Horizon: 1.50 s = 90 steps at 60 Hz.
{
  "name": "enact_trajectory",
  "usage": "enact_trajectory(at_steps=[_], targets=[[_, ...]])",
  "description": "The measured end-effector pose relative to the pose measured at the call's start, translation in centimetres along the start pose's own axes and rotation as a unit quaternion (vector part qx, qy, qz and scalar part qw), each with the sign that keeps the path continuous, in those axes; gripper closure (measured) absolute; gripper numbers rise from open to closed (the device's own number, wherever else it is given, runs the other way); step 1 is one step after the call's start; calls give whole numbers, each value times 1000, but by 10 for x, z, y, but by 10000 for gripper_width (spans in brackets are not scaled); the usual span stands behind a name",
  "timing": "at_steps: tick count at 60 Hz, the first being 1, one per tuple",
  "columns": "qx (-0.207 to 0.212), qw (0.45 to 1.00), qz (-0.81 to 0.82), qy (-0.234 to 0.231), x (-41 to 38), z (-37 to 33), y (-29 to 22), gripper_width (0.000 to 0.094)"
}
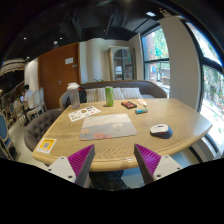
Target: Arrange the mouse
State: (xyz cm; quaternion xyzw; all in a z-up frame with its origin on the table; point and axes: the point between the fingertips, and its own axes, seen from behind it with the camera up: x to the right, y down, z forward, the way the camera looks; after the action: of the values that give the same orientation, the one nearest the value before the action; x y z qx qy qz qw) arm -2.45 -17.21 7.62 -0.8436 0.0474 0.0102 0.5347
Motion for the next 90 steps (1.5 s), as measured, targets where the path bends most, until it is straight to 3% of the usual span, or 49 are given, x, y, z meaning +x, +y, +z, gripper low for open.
enact_trajectory(at_steps=[14, 30, 38, 39, 48, 72, 76, 83, 90], targets=[[-12, 1000, 15, 22, 52, 11, 18, 122], [-42, 994, -52, 82, 164, 56, 40, 112], [-26, 995, -33, 91, 205, 85, 31, 99], [-27, 995, -29, 92, 210, 87, 30, 65], [-21, 994, -29, 103, 248, 108, 16, 98], [-53, 996, -28, 58, 265, 186, -14, 99], [-59, 997, -16, 55, 265, 197, -17, 123], [-54, 997, 9, 57, 263, 203, -19, 340], [-21, 995, 19, 92, 265, 196, -19, 369]])
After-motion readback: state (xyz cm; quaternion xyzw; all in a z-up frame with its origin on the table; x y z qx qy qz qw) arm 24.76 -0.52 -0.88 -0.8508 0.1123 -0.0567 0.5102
